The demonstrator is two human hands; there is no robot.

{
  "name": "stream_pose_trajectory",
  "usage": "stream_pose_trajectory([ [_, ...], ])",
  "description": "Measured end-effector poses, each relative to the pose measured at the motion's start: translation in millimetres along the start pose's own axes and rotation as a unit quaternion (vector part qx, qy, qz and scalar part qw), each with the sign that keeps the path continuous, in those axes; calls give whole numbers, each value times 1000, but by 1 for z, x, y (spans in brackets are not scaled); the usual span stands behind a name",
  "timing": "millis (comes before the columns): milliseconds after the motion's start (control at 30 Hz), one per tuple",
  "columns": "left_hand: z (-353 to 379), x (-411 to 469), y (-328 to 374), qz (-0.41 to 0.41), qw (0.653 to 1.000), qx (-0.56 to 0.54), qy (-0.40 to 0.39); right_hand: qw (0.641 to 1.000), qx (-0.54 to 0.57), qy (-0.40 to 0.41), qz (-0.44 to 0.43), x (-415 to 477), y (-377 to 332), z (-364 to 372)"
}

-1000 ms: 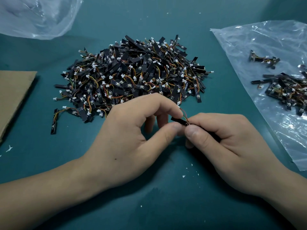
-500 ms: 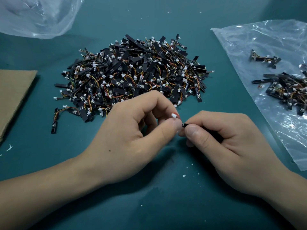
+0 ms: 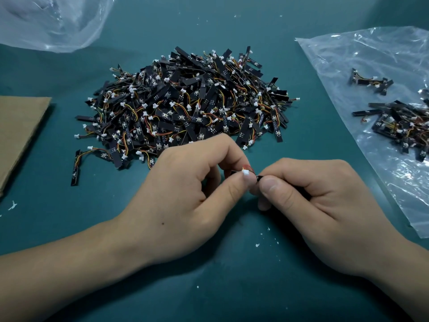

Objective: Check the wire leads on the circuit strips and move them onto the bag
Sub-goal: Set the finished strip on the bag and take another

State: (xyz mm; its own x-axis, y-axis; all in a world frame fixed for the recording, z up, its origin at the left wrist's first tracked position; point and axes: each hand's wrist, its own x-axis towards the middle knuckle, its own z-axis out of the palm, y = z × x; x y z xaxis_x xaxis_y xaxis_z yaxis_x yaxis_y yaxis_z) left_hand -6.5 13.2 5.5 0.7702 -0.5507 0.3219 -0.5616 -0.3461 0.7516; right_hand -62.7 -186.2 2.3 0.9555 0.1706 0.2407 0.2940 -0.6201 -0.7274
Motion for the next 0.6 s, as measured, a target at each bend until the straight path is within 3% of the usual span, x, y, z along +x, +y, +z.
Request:
stream_pose_trajectory([
  [600, 1, 1, -1, -20, 999, -41, 15, 998, 49, 21, 37, -3, 2, 1],
])
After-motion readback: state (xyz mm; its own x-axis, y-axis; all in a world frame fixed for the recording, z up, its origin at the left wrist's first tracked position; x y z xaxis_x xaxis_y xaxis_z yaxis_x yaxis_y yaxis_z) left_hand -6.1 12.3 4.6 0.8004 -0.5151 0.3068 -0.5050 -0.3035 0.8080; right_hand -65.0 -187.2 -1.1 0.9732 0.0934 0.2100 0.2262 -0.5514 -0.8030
